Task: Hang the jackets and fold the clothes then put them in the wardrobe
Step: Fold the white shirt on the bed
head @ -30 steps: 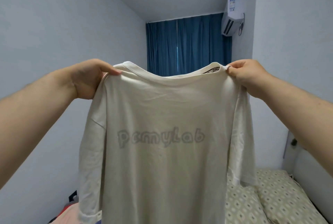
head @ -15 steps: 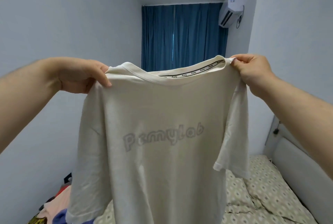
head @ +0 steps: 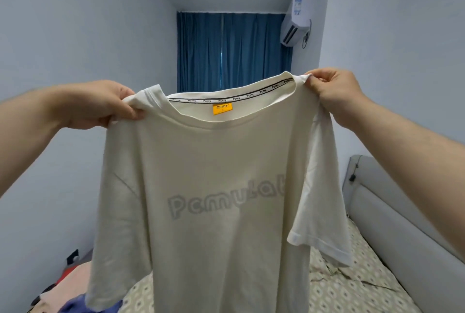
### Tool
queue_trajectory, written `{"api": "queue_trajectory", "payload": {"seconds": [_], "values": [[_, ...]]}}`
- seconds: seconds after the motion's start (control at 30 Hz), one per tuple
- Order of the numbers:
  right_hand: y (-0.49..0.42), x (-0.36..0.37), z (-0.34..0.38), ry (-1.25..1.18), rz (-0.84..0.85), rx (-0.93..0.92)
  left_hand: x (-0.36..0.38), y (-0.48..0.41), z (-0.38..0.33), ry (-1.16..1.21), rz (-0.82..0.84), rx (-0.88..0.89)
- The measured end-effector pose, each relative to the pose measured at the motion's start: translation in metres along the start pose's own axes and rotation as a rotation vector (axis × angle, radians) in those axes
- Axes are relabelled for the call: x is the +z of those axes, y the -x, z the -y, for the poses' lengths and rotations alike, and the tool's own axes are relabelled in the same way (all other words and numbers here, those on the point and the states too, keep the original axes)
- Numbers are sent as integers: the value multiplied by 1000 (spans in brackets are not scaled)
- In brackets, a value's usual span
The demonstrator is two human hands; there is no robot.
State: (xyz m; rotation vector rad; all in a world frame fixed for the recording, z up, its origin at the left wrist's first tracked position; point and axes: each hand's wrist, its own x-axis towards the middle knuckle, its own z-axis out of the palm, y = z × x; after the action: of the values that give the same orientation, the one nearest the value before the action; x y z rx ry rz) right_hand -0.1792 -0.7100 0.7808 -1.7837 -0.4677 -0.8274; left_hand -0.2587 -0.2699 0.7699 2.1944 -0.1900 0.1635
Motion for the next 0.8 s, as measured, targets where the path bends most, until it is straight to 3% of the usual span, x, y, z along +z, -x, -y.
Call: {"api": "queue_trajectory", "payload": {"seconds": [0.17, 0.3, 0.4, 0.5, 0.63, 0.8], "values": [[14, -2, 10, 185, 29, 49, 9, 14, 3, -109, -81, -35], [33, -9, 17, 313, 82, 34, 18, 31, 2, -57, -102, -28], [46, -27, 22, 410, 168, 84, 13, 42, 1, 112, -38, -67], [58, -46, 30, 346, 253, 140, 9, 45, -2, 125, 27, 1], [70, -57, 27, 173, 368, 217, 23, 41, -4, 23, 97, -34], [71, -52, -35, 127, 492, 434, 67, 14, 34, -61, 228, -85]]}}
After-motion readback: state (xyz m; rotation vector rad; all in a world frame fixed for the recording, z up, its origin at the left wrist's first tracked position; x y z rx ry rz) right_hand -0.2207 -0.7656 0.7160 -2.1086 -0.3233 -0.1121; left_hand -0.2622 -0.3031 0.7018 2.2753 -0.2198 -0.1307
